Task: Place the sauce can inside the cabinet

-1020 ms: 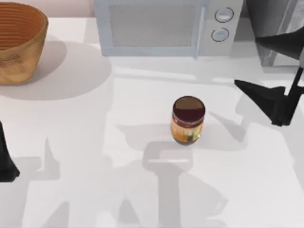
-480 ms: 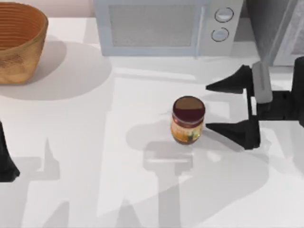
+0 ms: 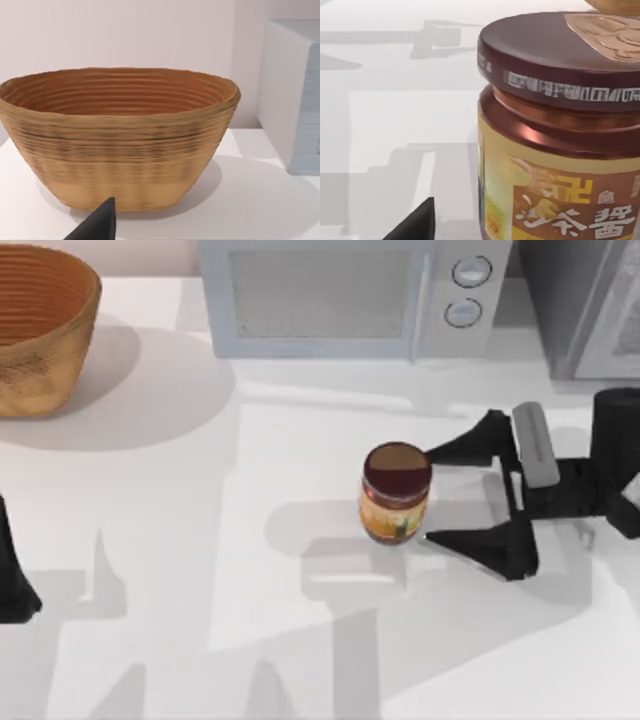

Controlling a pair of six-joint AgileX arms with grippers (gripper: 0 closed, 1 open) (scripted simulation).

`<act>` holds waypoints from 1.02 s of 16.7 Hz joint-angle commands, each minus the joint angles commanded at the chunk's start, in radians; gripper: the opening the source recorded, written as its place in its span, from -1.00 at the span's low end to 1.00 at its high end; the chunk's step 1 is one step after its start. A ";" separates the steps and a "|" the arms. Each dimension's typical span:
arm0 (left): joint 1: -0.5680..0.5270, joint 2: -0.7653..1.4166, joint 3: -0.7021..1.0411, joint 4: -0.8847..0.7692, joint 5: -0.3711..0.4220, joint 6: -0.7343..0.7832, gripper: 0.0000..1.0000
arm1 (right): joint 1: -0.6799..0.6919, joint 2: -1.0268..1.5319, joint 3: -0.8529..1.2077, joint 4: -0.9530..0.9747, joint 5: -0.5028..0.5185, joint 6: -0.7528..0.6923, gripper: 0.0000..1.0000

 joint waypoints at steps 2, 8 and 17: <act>0.000 0.000 0.000 0.000 0.000 0.000 1.00 | -0.006 -0.002 -0.004 -0.002 0.002 0.001 1.00; 0.000 0.000 0.000 0.000 0.000 0.000 1.00 | 0.067 0.040 0.026 0.130 0.061 0.120 1.00; 0.000 0.000 0.000 0.000 0.000 0.000 1.00 | 0.152 0.087 0.051 0.263 0.142 0.236 1.00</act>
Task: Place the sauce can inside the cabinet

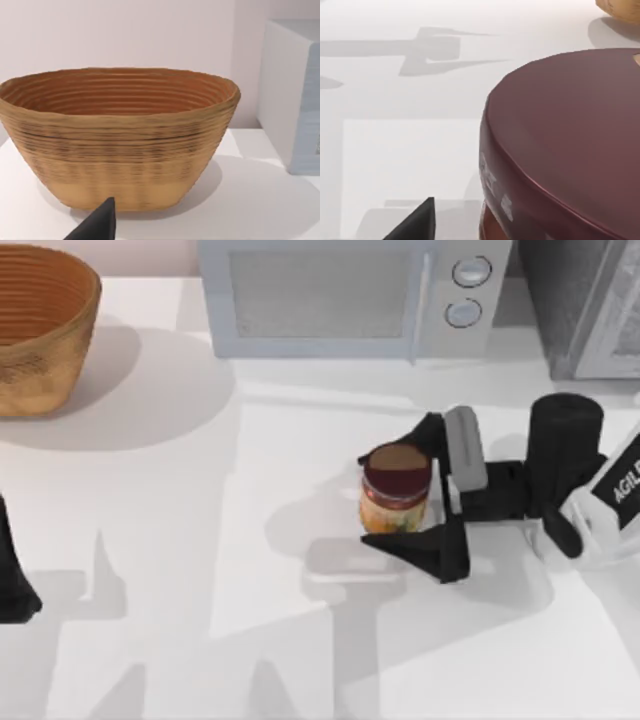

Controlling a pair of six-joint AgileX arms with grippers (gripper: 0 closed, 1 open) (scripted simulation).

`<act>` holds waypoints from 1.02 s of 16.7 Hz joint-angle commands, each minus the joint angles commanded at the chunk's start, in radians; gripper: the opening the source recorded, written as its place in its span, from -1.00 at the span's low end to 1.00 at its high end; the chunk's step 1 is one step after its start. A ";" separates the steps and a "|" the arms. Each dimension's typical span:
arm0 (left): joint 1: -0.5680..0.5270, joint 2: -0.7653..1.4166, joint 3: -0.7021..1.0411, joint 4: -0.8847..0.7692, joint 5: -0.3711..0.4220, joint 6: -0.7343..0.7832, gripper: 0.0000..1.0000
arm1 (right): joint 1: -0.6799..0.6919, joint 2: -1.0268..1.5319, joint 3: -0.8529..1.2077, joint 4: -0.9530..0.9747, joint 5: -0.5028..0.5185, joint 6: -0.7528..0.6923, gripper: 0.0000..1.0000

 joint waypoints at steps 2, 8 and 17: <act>0.000 0.000 0.000 0.000 0.000 0.000 1.00 | 0.000 0.000 0.000 0.000 0.000 0.000 0.70; 0.000 0.000 0.000 0.000 0.000 0.000 1.00 | 0.000 0.000 0.000 0.000 0.000 0.000 -0.21; 0.000 0.000 0.000 0.000 0.000 0.000 1.00 | 0.000 0.000 0.000 0.000 0.000 0.000 -1.00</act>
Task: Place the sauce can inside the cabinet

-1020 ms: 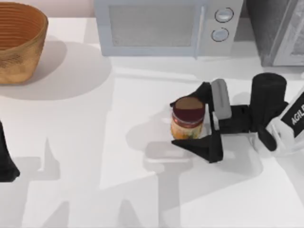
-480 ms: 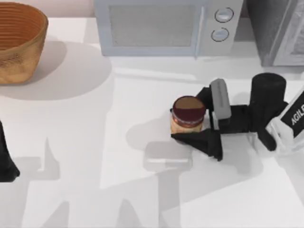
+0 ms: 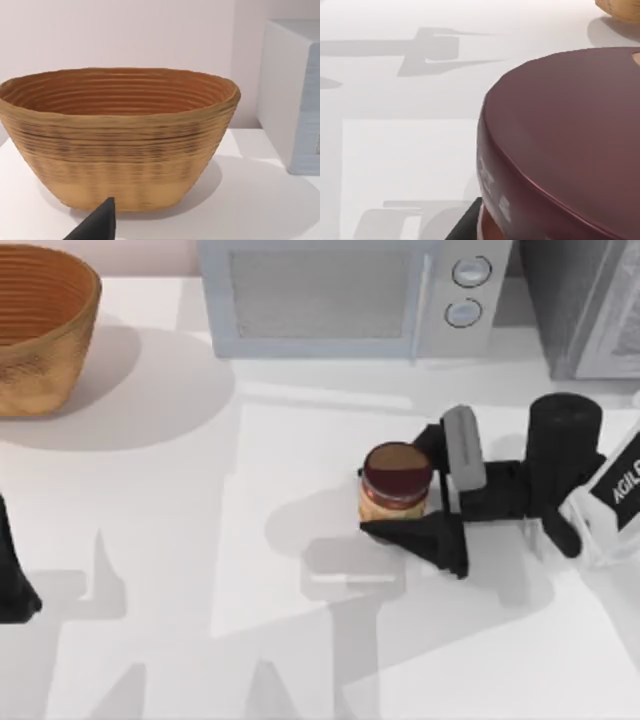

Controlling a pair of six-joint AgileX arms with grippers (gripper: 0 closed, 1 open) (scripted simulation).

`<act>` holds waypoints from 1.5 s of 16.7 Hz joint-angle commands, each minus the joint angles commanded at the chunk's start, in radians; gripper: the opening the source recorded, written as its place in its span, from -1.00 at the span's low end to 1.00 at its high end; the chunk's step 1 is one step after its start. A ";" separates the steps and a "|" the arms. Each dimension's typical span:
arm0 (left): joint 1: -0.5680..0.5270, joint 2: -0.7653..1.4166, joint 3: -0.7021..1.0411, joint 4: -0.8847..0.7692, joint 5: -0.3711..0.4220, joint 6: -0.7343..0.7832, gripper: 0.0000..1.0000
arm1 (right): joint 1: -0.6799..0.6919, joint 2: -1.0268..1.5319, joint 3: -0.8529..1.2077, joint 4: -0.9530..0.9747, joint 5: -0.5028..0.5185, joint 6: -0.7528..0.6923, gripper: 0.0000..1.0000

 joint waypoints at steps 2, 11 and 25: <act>0.000 0.000 0.000 0.000 0.000 0.000 1.00 | 0.000 0.000 0.000 0.000 0.000 0.000 -1.00; 0.000 0.000 0.000 0.000 0.000 0.000 1.00 | -0.002 -0.141 0.013 -0.142 -0.003 0.001 -1.00; 0.000 0.000 0.000 0.000 0.000 0.000 1.00 | -0.003 -0.472 0.035 -0.501 -0.007 0.011 -1.00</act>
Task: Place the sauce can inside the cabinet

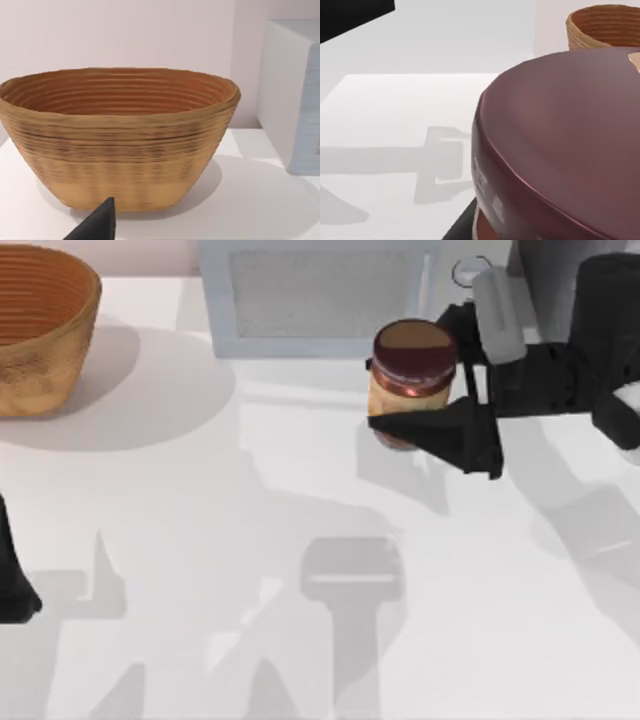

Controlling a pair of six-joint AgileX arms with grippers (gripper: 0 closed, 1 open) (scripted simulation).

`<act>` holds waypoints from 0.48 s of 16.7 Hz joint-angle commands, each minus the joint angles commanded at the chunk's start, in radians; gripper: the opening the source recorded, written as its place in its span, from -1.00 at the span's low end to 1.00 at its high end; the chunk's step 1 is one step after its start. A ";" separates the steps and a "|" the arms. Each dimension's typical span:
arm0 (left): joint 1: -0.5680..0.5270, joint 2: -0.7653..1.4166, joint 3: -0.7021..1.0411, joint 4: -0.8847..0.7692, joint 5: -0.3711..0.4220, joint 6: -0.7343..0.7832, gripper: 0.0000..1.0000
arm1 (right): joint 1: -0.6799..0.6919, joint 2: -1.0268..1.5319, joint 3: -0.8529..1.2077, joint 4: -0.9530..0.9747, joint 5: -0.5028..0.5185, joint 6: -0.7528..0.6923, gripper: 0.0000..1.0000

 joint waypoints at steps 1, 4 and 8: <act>0.000 0.000 0.000 0.000 0.000 0.000 1.00 | -0.001 -0.006 -0.008 -0.006 0.007 0.003 -1.00; 0.000 0.000 0.000 0.000 0.000 0.000 1.00 | -0.004 -0.066 -0.076 -0.056 0.057 0.031 -1.00; 0.000 0.000 0.000 0.000 0.000 0.000 1.00 | -0.002 -0.252 -0.218 -0.150 0.158 0.081 -1.00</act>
